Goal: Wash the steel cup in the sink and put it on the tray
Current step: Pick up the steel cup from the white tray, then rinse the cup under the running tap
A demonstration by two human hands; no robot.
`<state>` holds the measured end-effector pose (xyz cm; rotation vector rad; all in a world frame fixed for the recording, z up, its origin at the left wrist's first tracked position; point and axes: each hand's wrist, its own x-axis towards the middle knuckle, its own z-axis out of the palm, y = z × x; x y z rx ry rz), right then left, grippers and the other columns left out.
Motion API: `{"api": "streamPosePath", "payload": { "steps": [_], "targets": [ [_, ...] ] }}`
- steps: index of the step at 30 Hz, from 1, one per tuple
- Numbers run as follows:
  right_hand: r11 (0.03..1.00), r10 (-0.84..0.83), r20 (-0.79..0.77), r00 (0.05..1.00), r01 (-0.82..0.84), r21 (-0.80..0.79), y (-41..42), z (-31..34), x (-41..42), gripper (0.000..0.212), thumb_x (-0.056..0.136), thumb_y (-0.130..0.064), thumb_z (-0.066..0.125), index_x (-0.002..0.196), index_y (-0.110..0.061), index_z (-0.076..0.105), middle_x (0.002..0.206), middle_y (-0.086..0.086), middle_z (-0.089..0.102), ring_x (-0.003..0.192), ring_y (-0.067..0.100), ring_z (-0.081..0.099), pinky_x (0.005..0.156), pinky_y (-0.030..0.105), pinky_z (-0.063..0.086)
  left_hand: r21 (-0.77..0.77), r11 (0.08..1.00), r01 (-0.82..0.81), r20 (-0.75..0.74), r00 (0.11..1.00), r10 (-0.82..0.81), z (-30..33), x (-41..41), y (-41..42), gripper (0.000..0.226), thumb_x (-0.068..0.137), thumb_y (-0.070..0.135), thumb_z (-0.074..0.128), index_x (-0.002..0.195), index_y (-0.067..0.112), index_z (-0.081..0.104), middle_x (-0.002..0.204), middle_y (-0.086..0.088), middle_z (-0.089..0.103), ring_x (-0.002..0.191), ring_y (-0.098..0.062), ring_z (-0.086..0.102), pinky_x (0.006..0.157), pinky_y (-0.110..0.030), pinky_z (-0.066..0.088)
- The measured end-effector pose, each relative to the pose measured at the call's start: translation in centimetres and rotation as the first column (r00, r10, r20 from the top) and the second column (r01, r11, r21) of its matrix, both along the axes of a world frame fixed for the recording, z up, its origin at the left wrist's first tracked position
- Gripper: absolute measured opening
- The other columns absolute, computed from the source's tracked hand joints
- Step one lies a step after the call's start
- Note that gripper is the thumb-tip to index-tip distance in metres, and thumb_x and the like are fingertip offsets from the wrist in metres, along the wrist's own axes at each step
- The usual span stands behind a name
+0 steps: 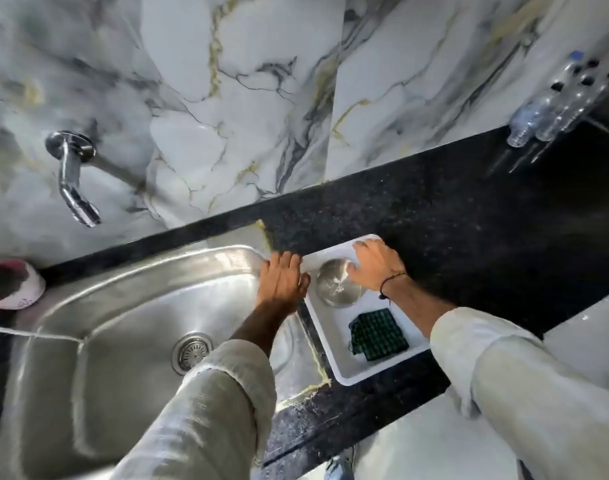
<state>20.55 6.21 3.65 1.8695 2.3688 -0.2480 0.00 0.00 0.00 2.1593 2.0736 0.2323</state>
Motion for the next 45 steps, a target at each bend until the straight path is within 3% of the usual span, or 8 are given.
{"api": "streamPosePath", "payload": {
  "steps": [4,7,16,22,27,34,39,45],
  "targets": [
    [0.955,-0.214,-0.086,0.973,0.190,-0.227,0.6,-3.0,1.6,0.024,0.097,-0.032,0.063,0.097,-0.008,0.066,0.110,0.020,0.069,0.109,0.042,0.066,0.078,0.040,0.049,-0.102,0.995,-0.020,-0.123,0.992,0.008,-1.8,4.0,1.7,0.032,0.100,0.032,0.050,0.116,0.013,0.070,0.116,-0.012,0.075,0.114,-0.033,0.057,0.097,-0.045,0.041],
    [0.922,-0.314,-0.166,0.935,0.259,-0.286,1.2,-5.4,2.7,0.045,0.092,-0.022,0.066,0.059,-0.014,0.038,0.065,0.009,0.043,0.083,0.036,0.057,0.055,0.032,0.037,-0.163,0.982,-0.098,-0.187,0.980,0.066,-2.2,5.6,2.3,0.029,0.096,0.021,0.050,0.104,0.013,0.077,0.104,-0.009,0.080,0.111,-0.031,0.059,0.096,-0.042,0.042],
    [0.889,-0.445,-0.376,0.812,0.351,-0.294,1.1,-3.3,2.8,0.047,0.082,-0.038,0.077,0.060,0.003,0.069,0.069,0.020,0.078,0.071,0.036,0.078,0.071,0.042,0.067,-0.171,0.935,-0.310,0.134,0.933,0.334,0.1,4.5,2.0,0.018,0.076,0.016,0.064,0.087,0.007,0.076,0.093,-0.021,0.077,0.090,-0.039,0.069,0.085,-0.039,0.050],
    [0.526,-0.841,-0.509,0.185,0.053,-0.849,0.2,-0.1,-4.5,0.036,0.089,-0.045,0.081,0.111,-0.018,0.072,0.126,0.014,0.074,0.101,0.025,0.073,0.077,0.045,0.067,-0.093,0.877,-0.471,0.245,0.843,0.478,5.0,-4.4,-0.1,0.013,0.069,0.024,0.071,0.070,0.013,0.077,0.075,-0.016,0.076,0.077,-0.037,0.066,0.078,-0.039,0.050],
    [0.343,-0.939,-0.315,-0.137,-0.355,-0.870,-2.9,-0.2,-16.8,0.055,0.089,-0.060,0.071,0.130,-0.022,0.068,0.145,0.014,0.065,0.129,0.037,0.065,0.104,0.052,0.055,-0.058,0.814,-0.578,0.165,0.799,0.579,8.3,-14.0,-2.8,0.014,0.071,0.023,0.071,0.074,0.014,0.080,0.077,-0.016,0.078,0.083,-0.038,0.070,0.085,-0.039,0.045],
    [0.121,-0.990,-0.131,-0.046,-0.748,-0.653,-6.8,-1.0,-29.4,0.080,0.087,-0.065,0.069,0.144,-0.011,0.067,0.153,0.027,0.060,0.141,0.053,0.056,0.119,0.061,0.042,-0.102,0.763,-0.638,0.155,0.747,0.646,10.7,-24.5,-6.4,0.017,0.077,0.026,0.067,0.083,0.022,0.082,0.087,-0.009,0.081,0.094,-0.036,0.071,0.088,-0.042,0.042],
    [0.097,-0.995,-0.044,-0.089,-0.793,-0.601,-7.3,-1.7,-35.0,0.080,0.089,-0.060,0.068,0.147,-0.006,0.061,0.155,0.026,0.057,0.147,0.048,0.050,0.130,0.055,0.028,-0.109,0.702,-0.704,0.317,0.644,0.696,12.7,-30.3,-6.2,0.057,0.071,0.073,0.057,0.099,0.030,0.080,0.103,-0.006,0.082,0.103,-0.033,0.072,0.101,-0.046,0.052],
    [0.119,-0.987,0.025,-0.160,-0.821,-0.558,-6.8,-2.5,-39.7,0.093,0.087,-0.058,0.069,0.161,-0.009,0.043,0.168,0.021,0.042,0.158,0.040,0.036,0.123,0.053,0.042,0.049,0.634,-0.772,0.335,0.611,0.717,15.7,-32.8,-1.3,0.062,0.067,0.080,0.059,0.076,0.021,0.076,0.062,0.000,0.065,0.081,-0.033,0.070,0.093,-0.047,0.053]
  ]
}}
